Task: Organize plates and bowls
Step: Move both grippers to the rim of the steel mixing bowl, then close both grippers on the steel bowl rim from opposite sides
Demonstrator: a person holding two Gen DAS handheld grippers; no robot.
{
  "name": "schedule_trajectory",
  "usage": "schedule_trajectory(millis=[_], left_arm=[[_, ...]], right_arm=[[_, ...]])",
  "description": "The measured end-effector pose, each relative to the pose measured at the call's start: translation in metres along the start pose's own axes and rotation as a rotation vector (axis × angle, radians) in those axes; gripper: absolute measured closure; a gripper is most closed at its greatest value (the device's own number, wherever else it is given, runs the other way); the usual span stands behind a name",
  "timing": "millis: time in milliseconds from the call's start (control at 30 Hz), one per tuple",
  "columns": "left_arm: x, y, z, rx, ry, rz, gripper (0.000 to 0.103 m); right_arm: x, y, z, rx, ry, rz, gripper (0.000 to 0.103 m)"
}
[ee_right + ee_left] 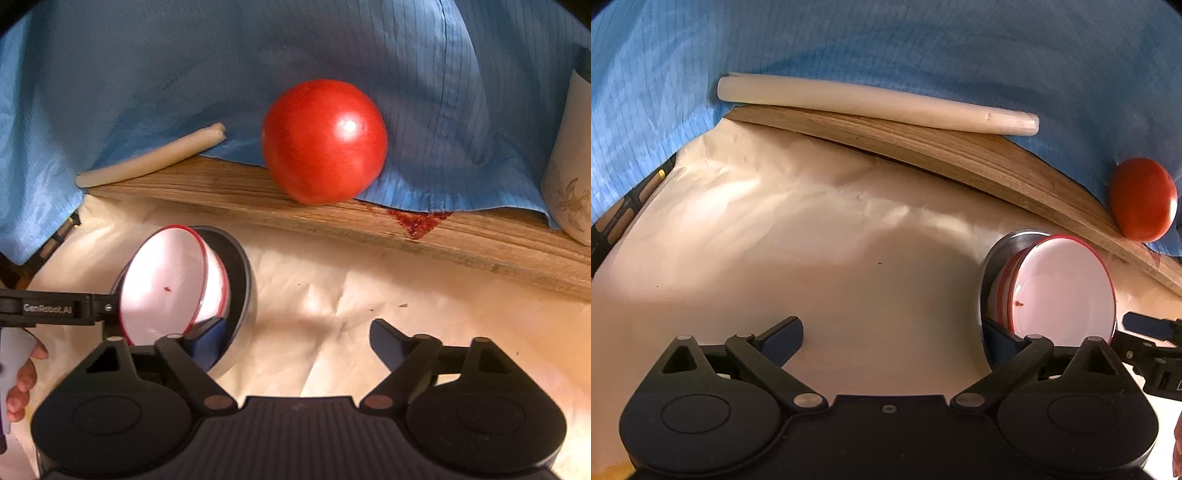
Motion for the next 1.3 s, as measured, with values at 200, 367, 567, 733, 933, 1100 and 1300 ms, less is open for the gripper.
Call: schedule_trajectory(millis=[200, 367, 567, 733, 933, 1100, 1300], left_arm=[[-0.002, 0.001, 0.003, -0.008, 0.018, 0.000, 0.011], [-0.002, 0.001, 0.005, -0.008, 0.049, 0.024, 0.023], [-0.008, 0.004, 0.011, -0.019, 0.092, 0.033, 0.043], [-0.016, 0.007, 0.014, -0.020, 0.123, 0.038, 0.062], [-0.018, 0.008, 0.014, -0.014, 0.146, 0.053, 0.074], [-0.023, 0.010, 0.016, -0.014, 0.165, 0.043, 0.085], [-0.021, 0.009, 0.016, -0.014, 0.179, 0.056, 0.085]], right_arm=[[-0.006, 0.000, -0.001, -0.007, -0.046, -0.035, 0.022], [-0.009, 0.001, -0.002, -0.019, -0.076, -0.061, 0.024], [-0.008, 0.003, 0.001, -0.045, -0.112, -0.081, 0.039], [-0.009, 0.005, 0.010, -0.072, -0.158, -0.081, 0.061], [-0.008, 0.003, 0.013, -0.082, -0.179, -0.094, 0.066], [-0.007, 0.004, 0.013, -0.096, -0.193, -0.114, 0.073], [-0.008, 0.006, 0.015, -0.105, -0.218, -0.139, 0.075]])
Point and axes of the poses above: each gripper's, at about its wrist camera, not at the fingertips, and z roughly against the way its jaws point, x to its left, y to its underside, the point moved 6 cm from there along -z, roughly the way its jaws point, and after that the axes turned 15 degrees about z, right-handed, at the moved point
